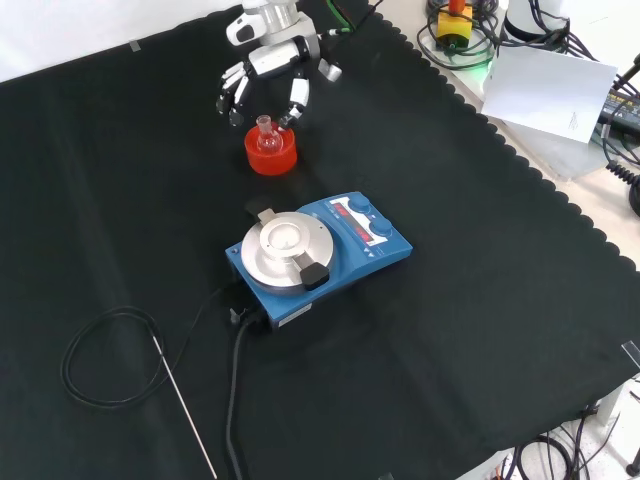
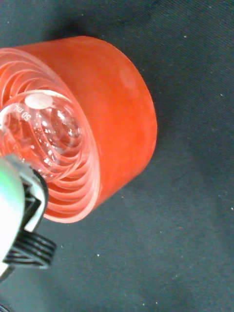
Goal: Pick up the round-bottom flask.
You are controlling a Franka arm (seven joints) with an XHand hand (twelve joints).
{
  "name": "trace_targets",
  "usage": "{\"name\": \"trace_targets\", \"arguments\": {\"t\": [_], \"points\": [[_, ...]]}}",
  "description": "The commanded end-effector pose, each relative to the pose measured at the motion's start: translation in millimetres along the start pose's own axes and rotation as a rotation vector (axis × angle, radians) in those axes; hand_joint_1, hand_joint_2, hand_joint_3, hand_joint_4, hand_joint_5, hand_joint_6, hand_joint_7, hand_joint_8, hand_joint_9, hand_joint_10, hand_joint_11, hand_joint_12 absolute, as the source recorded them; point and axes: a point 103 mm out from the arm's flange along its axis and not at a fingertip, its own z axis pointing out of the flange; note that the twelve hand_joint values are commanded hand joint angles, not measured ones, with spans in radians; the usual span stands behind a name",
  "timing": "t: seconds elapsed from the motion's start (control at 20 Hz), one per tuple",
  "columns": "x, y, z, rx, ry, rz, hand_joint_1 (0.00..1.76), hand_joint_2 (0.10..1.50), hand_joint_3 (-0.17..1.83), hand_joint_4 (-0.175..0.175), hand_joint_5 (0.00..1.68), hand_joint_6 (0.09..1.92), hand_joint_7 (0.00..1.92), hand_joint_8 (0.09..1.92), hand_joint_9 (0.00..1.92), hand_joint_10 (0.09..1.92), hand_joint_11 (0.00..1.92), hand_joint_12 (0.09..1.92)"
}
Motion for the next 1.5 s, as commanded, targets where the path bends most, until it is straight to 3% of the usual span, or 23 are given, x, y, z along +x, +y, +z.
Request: {"name": "trace_targets", "arguments": {"t": [0.05, 0.55, 0.6, 0.7, 1.0, 1.5], "points": [[-2, 3, 0, -0.012, -0.002, -0.003, 0.97, 0.58, 0.63, -0.025, 0.75, 0.33, 0.29, 0.64, 0.52, 0.64, 0.16, 1.41], [1, 5, 3, -0.025, -0.008, -0.013, 0.99, 0.58, 0.65, -0.039, 0.74, 0.51, 0.35, 0.65, 0.57, 0.63, 0.20, 1.40], [-21, 6, -8, -0.025, 0.022, -0.016, 0.99, 0.58, 0.65, -0.039, 0.75, 0.51, 0.35, 0.65, 0.57, 0.63, 0.20, 1.40], [-28, 7, -12, -0.022, 0.010, -0.015, 0.99, 0.58, 0.66, -0.040, 0.74, 0.54, 0.35, 0.65, 0.57, 0.63, 0.20, 1.39], [-2, 9, 1, 0.000, 0.005, -0.018, 0.99, 0.58, 0.67, -0.044, 0.76, 0.58, 0.36, 0.66, 0.58, 0.63, 0.21, 1.39], [3, 9, 1, 0.000, 0.005, -0.034, 0.98, 0.59, 0.67, -0.048, 0.77, 0.60, 0.35, 0.66, 0.57, 0.63, 0.20, 1.39]]}}
